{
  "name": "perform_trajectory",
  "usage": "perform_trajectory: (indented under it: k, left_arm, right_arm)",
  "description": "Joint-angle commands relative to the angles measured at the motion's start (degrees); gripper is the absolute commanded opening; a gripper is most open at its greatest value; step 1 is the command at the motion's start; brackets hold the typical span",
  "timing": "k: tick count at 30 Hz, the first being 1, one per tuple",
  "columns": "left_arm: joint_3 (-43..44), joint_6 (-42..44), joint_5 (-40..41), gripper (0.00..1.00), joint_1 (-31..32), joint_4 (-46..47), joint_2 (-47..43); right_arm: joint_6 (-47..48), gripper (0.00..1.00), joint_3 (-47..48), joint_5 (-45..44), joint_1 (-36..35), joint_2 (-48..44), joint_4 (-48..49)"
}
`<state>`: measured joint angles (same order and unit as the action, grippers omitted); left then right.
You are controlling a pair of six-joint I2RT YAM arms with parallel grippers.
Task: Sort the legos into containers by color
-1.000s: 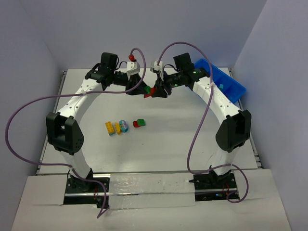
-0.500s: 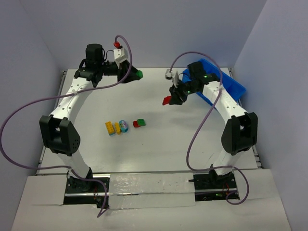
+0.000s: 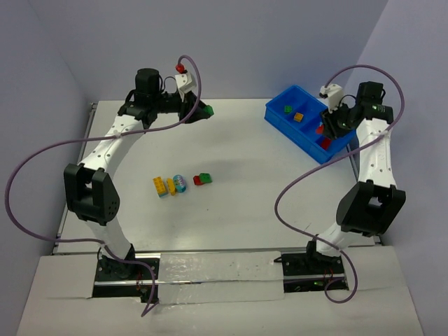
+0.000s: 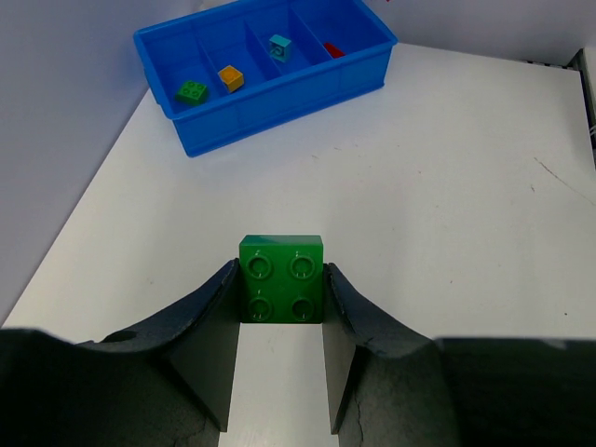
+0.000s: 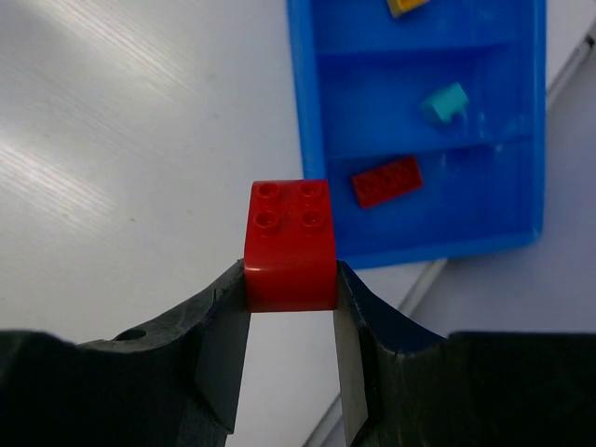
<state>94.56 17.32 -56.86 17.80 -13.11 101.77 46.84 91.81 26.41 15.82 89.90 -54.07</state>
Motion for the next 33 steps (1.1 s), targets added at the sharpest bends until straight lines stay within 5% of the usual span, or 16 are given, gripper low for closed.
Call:
perform_trajectory:
  k: [1,15,24,33]
  left_arm:
    - [1.99,-1.42,0.99,0.0,0.63,2.91,0.78]
    - [0.01,-2.03,4.73,0.0,1.09,3.27,-0.53]
    - [0.27,-1.33,6.61,0.01,1.09,2.04,-0.52]
    - [1.74,-0.07,8.17,0.01,1.25,-1.77,-0.33]
  right_arm:
    - [-4.07,0.0,5.57,-9.48,1.92,5.73,-1.92]
    - [-26.48,0.0,19.19,-27.92,2.29,22.2,5.29]
    - [-33.89,0.0,21.33,-31.4,2.29,27.97,7.75]
    - [-35.38,0.15,25.05,-31.62,2.22,32.72,8.69]
